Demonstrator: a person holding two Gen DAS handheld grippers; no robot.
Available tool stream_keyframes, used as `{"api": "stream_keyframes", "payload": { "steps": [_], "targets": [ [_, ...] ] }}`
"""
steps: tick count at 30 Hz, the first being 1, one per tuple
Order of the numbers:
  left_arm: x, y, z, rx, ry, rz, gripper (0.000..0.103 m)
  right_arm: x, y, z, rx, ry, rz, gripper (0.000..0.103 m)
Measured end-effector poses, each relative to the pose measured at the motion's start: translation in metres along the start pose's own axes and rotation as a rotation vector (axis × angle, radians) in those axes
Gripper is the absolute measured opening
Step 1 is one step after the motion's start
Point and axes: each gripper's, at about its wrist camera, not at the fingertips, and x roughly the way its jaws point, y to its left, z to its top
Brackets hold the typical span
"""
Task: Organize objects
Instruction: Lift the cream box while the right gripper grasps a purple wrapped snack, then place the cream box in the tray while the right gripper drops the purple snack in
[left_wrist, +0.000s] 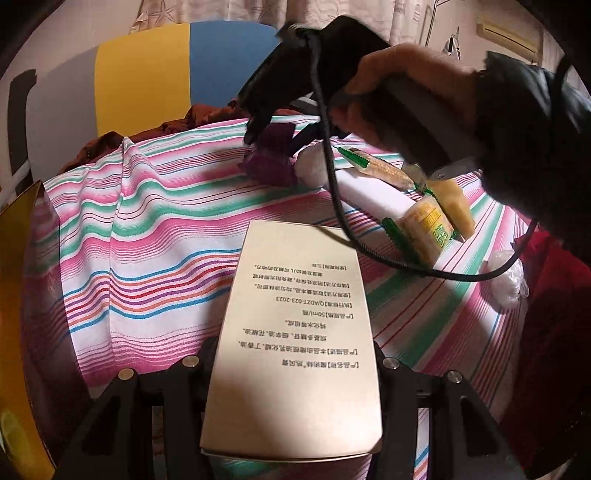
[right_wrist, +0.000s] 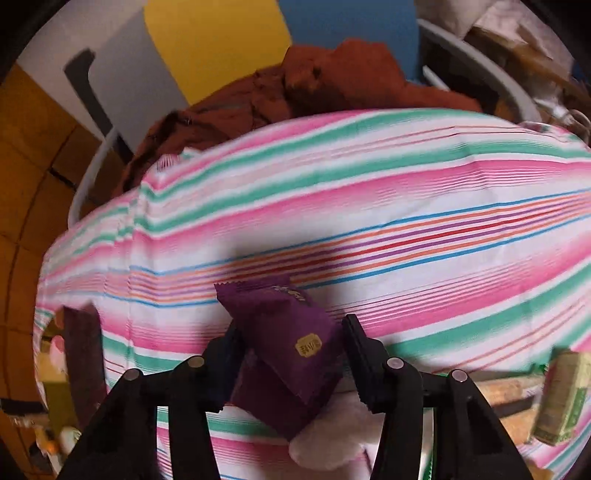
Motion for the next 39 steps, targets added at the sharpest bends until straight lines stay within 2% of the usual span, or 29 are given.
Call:
{"api": "stream_keyframes", "payload": {
  "steps": [5,13,17,21,24,32,36,38,39],
  "targets": [
    [0.001,0.0,0.0,0.0,0.001,0.0,0.052,-0.036,-0.013,-0.009,0.069,-0.062,0.108,0.052],
    [-0.013,0.002,0.004,-0.02,0.02,-0.006,0.051,-0.08,-0.007,-0.055,0.04,-0.114,0.152,0.052],
    [-0.048,-0.004,0.007,-0.002,-0.041,0.0,0.051,-0.101,-0.005,-0.082,0.022,-0.139,0.162,0.052],
    [-0.089,0.006,0.011,-0.038,-0.106,0.024,0.051,-0.113,0.015,-0.1,0.0,-0.158,0.196,0.052],
    [-0.122,0.031,0.013,-0.107,-0.157,0.073,0.051,-0.117,0.039,-0.107,-0.038,-0.162,0.232,0.052],
    [-0.19,0.127,-0.006,-0.31,-0.244,0.322,0.051,-0.101,0.142,-0.125,-0.189,-0.111,0.337,0.052],
    [-0.202,0.179,-0.022,-0.395,-0.227,0.437,0.052,-0.084,0.199,-0.135,-0.256,-0.067,0.366,0.053],
    [-0.2,0.204,-0.029,-0.428,-0.181,0.477,0.052,-0.077,0.225,-0.14,-0.283,-0.055,0.383,0.056],
    [-0.198,0.213,-0.032,-0.441,-0.166,0.486,0.053,-0.074,0.237,-0.142,-0.293,-0.052,0.388,0.065]
  ]
}}
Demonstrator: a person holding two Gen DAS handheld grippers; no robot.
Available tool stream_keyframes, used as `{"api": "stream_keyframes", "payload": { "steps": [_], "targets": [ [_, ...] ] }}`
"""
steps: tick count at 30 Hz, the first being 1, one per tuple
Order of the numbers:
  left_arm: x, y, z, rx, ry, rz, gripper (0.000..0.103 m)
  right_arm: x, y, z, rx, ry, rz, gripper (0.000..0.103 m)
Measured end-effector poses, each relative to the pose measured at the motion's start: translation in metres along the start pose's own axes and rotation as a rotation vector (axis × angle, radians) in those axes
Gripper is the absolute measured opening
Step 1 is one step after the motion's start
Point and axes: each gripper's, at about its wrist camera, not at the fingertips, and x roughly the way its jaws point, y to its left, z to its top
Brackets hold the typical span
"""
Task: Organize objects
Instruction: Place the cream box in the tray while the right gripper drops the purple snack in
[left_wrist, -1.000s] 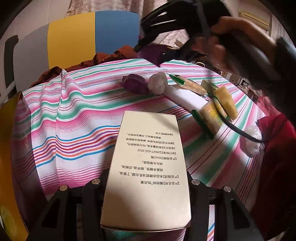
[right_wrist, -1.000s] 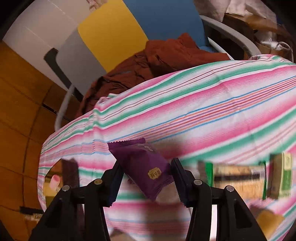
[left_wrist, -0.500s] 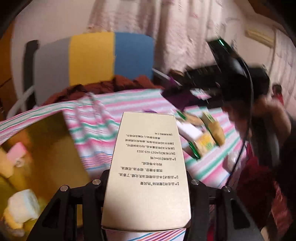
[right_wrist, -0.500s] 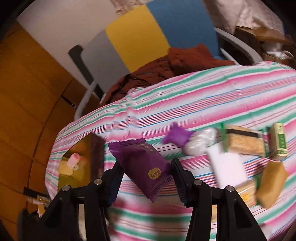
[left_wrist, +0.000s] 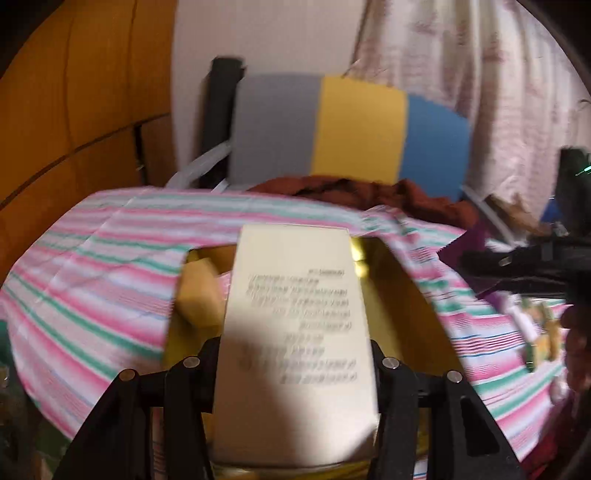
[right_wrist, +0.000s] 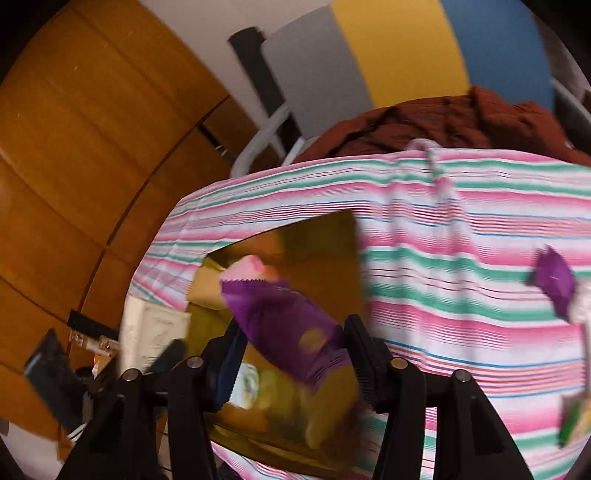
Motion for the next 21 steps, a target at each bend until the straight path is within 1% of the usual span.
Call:
{"api": "stream_keyframes", "payload": {
  "steps": [1,3,4,6,8,10,14,18,19,21],
  "targets": [
    [0.004,0.009,-0.001,-0.013,0.017,0.012,0.055,0.006,0.008,0.001,-0.005,0.008,0.017,0.082],
    [0.01,0.021,-0.003,-0.03,0.039,0.039,0.075,0.014,0.022,-0.001,-0.011,0.014,0.043,0.094],
    [0.01,0.027,-0.007,-0.043,0.047,0.056,0.078,0.015,0.026,-0.002,-0.016,0.017,0.051,0.094],
    [0.007,0.039,-0.015,-0.073,0.044,0.071,0.078,0.018,0.032,-0.007,-0.027,0.03,0.053,0.095],
    [0.005,0.048,-0.022,-0.106,0.047,0.077,0.078,0.019,0.034,-0.013,-0.046,0.036,0.022,0.097],
    [-0.002,0.055,-0.026,-0.129,0.035,0.094,0.078,0.017,0.038,-0.022,-0.09,0.027,-0.041,0.103],
    [-0.022,0.06,-0.031,-0.166,-0.019,0.112,0.078,0.012,0.048,-0.045,-0.217,-0.004,-0.171,0.103],
    [-0.042,0.052,-0.029,-0.148,-0.088,0.102,0.078,0.008,0.053,-0.064,-0.324,-0.042,-0.295,0.103],
    [-0.044,0.049,-0.027,-0.14,-0.096,0.099,0.078,0.007,0.053,-0.067,-0.338,-0.051,-0.316,0.103],
    [-0.05,0.044,-0.024,-0.122,-0.112,0.091,0.078,0.002,0.049,-0.071,-0.338,-0.069,-0.328,0.103]
  ]
}}
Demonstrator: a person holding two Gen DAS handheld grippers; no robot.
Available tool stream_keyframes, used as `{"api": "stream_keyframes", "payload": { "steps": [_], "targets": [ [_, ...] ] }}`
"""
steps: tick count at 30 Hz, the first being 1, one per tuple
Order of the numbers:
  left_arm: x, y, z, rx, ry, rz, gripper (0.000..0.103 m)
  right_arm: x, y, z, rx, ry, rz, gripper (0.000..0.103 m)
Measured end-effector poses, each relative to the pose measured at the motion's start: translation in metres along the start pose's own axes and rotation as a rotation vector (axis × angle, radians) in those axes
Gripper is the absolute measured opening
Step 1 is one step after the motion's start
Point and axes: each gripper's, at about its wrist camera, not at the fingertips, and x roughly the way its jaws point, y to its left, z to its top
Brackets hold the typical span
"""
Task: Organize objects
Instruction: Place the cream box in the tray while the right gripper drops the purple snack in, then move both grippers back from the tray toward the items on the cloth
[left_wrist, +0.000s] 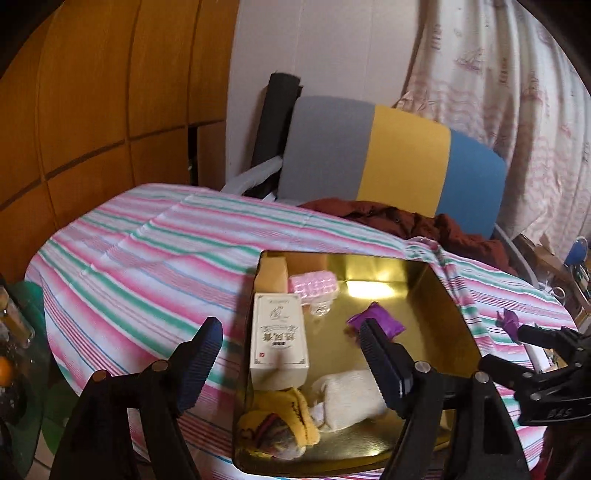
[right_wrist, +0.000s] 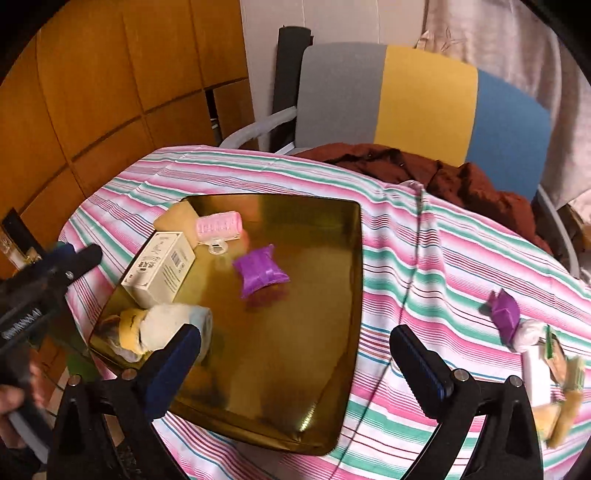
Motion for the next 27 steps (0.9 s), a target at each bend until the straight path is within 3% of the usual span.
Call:
{"api": "stream_keyframes", "payload": {
  "steps": [10,17,27],
  "targets": [
    [-0.006,-0.021,-0.006,0.047,0.032,-0.077,0.07,-0.027,-0.042,-0.018,0.078,-0.044,-0.086,0.103],
    [-0.019,-0.04,-0.006,0.083,0.008,-0.129,0.07,-0.042,-0.069,-0.031,0.097,-0.058,-0.144,0.103],
    [-0.022,-0.059,-0.011,0.117,0.036,-0.21,0.07,-0.063,-0.127,-0.041,0.167,-0.081,-0.238,0.103]
  ]
}}
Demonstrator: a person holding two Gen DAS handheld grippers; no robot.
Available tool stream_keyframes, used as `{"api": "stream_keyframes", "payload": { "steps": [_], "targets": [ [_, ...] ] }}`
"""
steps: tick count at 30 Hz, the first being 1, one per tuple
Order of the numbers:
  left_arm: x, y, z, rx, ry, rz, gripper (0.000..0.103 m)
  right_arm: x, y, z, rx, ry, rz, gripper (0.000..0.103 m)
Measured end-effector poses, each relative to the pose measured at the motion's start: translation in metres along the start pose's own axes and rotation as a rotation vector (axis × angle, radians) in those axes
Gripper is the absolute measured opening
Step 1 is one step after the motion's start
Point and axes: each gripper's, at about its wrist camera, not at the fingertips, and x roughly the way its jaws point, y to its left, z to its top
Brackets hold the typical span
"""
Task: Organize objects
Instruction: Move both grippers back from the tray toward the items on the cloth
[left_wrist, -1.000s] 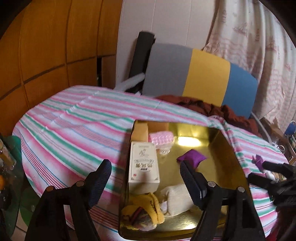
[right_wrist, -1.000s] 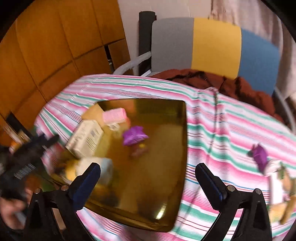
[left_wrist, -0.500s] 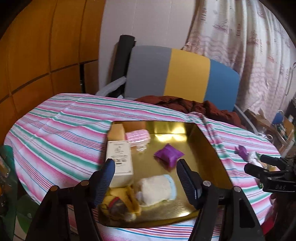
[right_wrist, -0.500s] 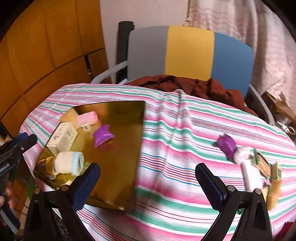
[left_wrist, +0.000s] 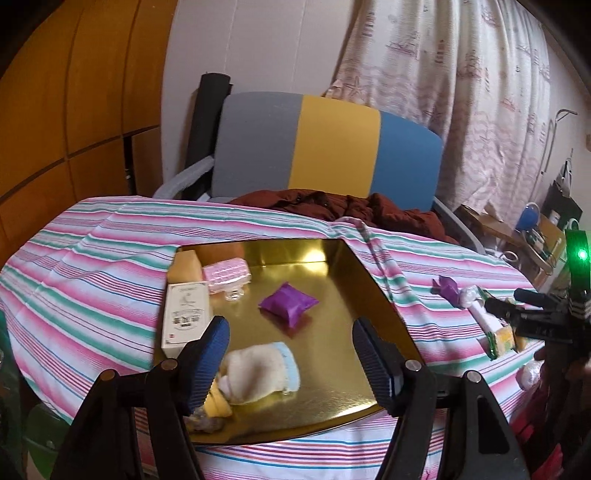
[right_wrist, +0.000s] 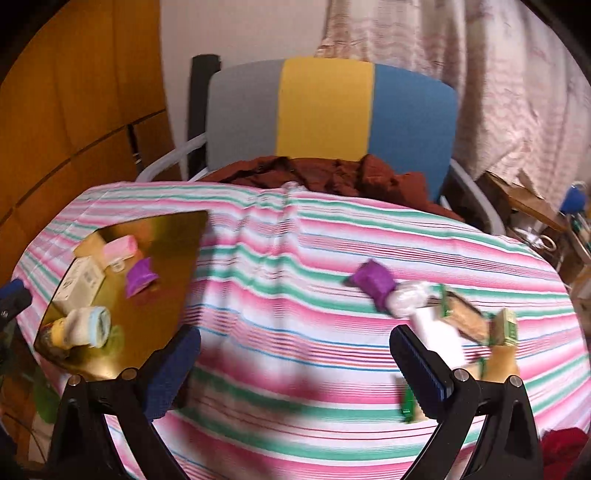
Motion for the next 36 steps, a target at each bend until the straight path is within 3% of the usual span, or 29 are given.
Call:
{"api": "stream_keyframes", "payload": {
  "steps": [9,15,21,25,31,36],
  "targets": [
    [0.01,-0.015,-0.004,0.007,0.043,-0.06,0.07,-0.01,-0.092,0.001,0.175,-0.039,-0.154,0.103],
    [0.017,-0.038,-0.008,0.073,0.07,-0.086,0.07,-0.015,-0.169,-0.02,0.463,-0.085,-0.248,0.103],
    [0.022,-0.061,-0.011,0.116,0.097,-0.128,0.07,-0.01,-0.213,-0.049,0.723,-0.071,-0.211,0.103],
    [0.027,-0.081,-0.013,0.15,0.122,-0.17,0.07,-0.011,-0.221,-0.055,0.784,-0.076,-0.184,0.103],
    [0.035,-0.125,-0.017,0.28,0.144,-0.216,0.07,-0.012,-0.231,-0.064,0.868,-0.091,-0.149,0.103],
    [0.049,-0.159,-0.021,0.336,0.188,-0.272,0.07,-0.005,-0.229,-0.064,0.856,-0.067,-0.111,0.103]
  ]
}}
